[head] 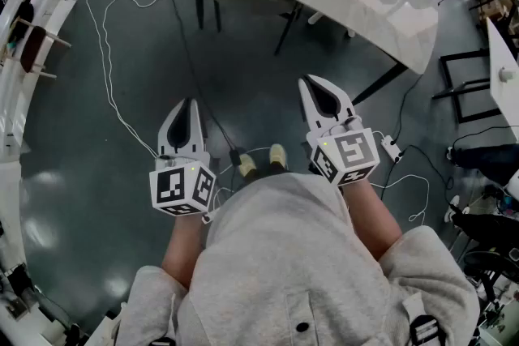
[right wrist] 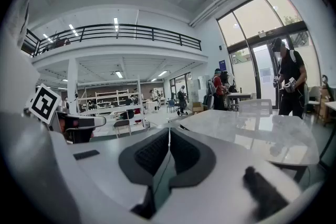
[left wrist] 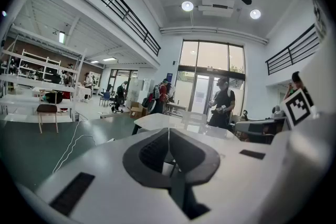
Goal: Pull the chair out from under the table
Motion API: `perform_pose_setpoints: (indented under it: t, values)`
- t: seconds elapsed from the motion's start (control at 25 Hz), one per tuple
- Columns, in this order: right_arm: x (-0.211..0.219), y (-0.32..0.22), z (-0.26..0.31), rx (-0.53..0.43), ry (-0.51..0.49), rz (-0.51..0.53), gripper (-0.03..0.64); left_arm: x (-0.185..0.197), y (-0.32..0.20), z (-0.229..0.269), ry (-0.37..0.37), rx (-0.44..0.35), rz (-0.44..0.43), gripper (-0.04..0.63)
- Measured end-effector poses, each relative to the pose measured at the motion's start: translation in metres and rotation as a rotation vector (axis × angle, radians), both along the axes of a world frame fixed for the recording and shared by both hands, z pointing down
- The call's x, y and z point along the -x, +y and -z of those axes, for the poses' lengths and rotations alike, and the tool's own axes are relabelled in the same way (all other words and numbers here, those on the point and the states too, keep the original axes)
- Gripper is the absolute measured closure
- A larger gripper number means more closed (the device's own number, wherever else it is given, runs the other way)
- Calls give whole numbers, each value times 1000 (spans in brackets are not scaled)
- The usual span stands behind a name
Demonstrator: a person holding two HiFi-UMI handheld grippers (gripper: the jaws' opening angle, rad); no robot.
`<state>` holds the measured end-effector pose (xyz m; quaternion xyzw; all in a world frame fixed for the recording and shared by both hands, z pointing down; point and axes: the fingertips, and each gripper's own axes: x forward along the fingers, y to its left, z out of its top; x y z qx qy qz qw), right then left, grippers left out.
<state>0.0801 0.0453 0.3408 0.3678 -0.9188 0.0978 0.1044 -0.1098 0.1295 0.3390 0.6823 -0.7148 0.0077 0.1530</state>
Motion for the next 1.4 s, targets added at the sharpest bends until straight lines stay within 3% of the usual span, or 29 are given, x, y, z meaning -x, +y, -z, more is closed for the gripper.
perform_pose_setpoints:
  t: [0.36,0.6,0.96,1.4]
  values:
    - [10,23,3,-4,5,15,591,1,21,3,-1,-7,-16,577]
    - [8,25,8,7,-29,-36,592,6,27,6,0,-22,-33,577]
    - [26,33,3,-5,10,-85,592,36,38,8,6,-37,-53,577]
    - [44,54,4,-34,32,-67,592,41,49,7,18,-56,-101,577]
